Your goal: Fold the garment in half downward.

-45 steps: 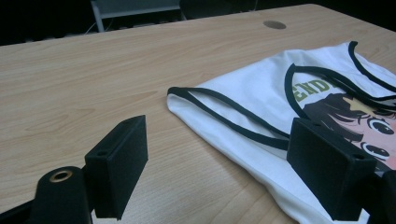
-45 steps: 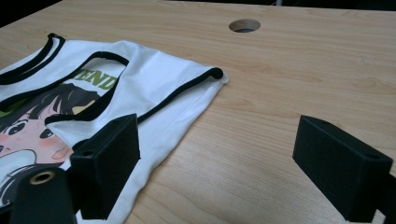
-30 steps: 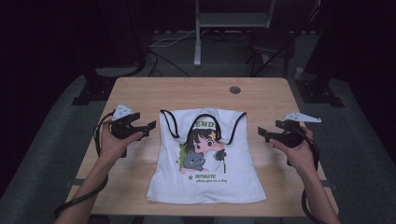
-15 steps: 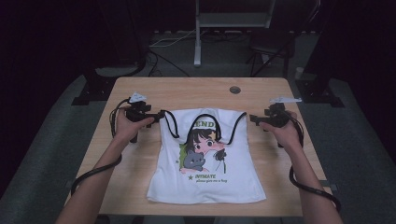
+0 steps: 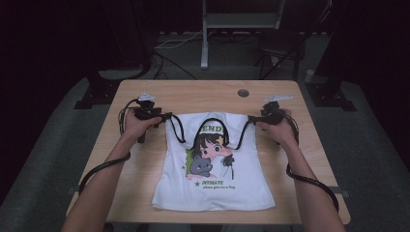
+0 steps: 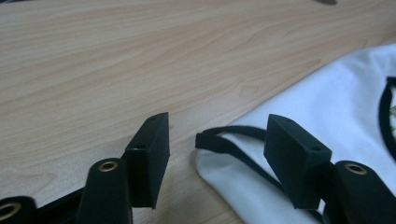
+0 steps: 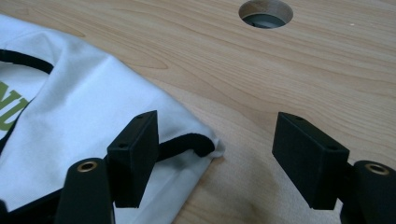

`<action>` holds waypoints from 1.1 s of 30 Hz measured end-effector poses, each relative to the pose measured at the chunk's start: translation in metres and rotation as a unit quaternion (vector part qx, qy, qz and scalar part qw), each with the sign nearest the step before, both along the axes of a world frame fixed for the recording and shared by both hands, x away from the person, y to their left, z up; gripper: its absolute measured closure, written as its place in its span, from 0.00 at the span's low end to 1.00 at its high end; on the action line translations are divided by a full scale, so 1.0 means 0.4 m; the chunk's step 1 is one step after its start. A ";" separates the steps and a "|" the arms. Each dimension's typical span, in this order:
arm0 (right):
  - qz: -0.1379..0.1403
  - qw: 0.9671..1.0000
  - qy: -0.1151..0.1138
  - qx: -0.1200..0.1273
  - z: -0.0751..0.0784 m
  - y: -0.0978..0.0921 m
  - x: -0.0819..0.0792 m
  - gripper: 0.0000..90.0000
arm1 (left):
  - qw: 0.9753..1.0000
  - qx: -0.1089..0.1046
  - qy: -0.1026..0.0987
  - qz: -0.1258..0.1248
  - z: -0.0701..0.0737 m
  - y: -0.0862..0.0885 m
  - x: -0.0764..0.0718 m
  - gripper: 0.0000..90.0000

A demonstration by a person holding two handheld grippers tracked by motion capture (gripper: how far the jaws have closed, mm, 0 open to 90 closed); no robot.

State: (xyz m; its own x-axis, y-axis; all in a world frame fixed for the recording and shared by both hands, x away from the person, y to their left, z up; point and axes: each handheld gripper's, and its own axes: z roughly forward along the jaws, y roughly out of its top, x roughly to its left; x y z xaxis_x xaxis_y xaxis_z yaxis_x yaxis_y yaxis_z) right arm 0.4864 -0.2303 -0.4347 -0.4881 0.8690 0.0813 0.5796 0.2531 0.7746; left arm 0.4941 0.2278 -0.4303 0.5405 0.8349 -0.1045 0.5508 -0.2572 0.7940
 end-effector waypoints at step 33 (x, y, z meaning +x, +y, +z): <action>0.017 0.998 0.012 0.053 -0.015 0.019 -0.007 0.85 | 0.999 -0.005 0.015 -0.032 0.004 -0.043 -0.001 0.91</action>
